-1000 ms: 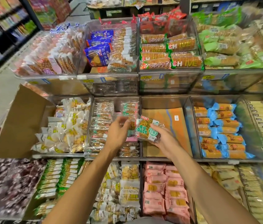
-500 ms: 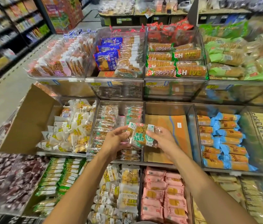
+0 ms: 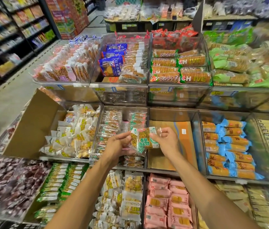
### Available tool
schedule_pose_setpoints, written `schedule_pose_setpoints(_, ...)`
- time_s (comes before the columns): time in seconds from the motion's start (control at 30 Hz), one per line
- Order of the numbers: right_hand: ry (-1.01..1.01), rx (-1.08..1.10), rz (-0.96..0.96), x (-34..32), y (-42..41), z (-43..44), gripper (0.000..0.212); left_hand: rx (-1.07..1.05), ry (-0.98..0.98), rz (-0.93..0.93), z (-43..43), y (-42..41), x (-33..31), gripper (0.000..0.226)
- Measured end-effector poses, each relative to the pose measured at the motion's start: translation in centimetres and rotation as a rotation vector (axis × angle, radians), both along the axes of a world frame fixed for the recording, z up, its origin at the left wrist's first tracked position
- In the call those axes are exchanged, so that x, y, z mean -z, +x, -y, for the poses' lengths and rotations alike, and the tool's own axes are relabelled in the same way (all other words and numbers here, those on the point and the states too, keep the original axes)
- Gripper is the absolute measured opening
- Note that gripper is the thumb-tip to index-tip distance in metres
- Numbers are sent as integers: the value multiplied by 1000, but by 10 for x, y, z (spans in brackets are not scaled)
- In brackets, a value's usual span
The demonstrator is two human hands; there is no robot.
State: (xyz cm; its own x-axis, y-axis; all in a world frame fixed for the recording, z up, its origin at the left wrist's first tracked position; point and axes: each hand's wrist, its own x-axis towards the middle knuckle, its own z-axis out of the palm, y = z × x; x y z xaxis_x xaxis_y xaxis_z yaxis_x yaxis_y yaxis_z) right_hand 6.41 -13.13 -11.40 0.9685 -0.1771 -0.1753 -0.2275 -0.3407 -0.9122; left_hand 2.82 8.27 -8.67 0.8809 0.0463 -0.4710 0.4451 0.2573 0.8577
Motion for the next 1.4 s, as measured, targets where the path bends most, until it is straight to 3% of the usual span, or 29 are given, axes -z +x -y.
schedule_pose_setpoints(0.17,67,-22,-103,10,-5,1,59,-24,-1,22,2,-5,7,26)
schedule_pose_setpoints(0.33,18,-164,35,0,-3,2,40,23,12,13,-3,-2,9,27)
schedule_pose_setpoints(0.43,-71,-207,112,-9,-1,0,44,75,10,4,-10,2,6,27)
schedule_pose_setpoints(0.6,51,-329,75,-16,2,-8,56,141,21,5,-15,3,1,28)
schedule_pose_setpoints(0.77,-55,-327,106,-14,5,-16,57,207,90,2,-18,-1,-2,28)
schedule_pose_setpoints(0.9,-43,-343,139,-9,3,-24,47,253,237,37,-22,1,-3,37)
schedule_pose_setpoints(1.13,42,-225,84,2,-3,-23,17,204,308,2,-32,2,13,26)
schedule_pose_setpoints(1.4,-12,-176,41,9,-12,-25,20,251,476,34,-16,-2,17,24)
